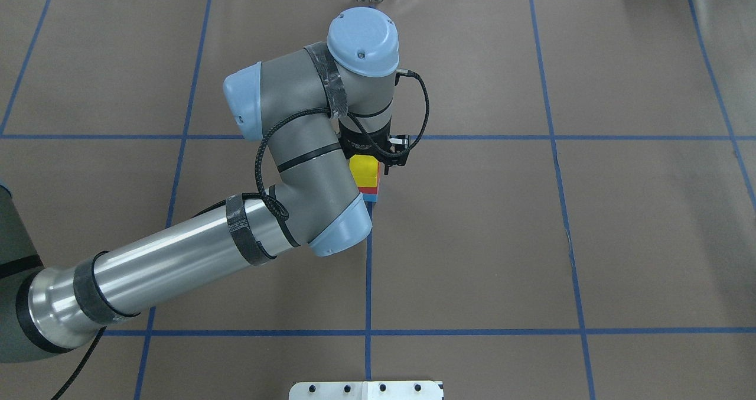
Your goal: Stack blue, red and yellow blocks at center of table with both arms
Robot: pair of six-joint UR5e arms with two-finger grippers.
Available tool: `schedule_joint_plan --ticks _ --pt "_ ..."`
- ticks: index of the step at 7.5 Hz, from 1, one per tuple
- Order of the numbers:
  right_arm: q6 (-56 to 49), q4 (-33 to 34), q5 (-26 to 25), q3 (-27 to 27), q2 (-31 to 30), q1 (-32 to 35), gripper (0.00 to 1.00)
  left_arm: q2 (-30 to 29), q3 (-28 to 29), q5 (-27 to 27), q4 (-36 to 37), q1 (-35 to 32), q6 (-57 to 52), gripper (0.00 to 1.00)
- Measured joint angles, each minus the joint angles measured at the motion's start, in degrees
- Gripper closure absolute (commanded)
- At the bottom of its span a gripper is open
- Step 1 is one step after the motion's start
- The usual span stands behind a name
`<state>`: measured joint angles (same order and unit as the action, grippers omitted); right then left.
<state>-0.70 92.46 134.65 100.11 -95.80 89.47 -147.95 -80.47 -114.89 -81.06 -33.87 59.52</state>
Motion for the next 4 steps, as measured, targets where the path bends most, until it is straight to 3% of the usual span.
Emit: schedule_joint_plan --ticks 4 --pt "-0.47 0.07 -0.02 -0.03 0.17 0.01 0.01 0.04 -3.13 -0.2 -0.5 -1.54 1.69 0.0"
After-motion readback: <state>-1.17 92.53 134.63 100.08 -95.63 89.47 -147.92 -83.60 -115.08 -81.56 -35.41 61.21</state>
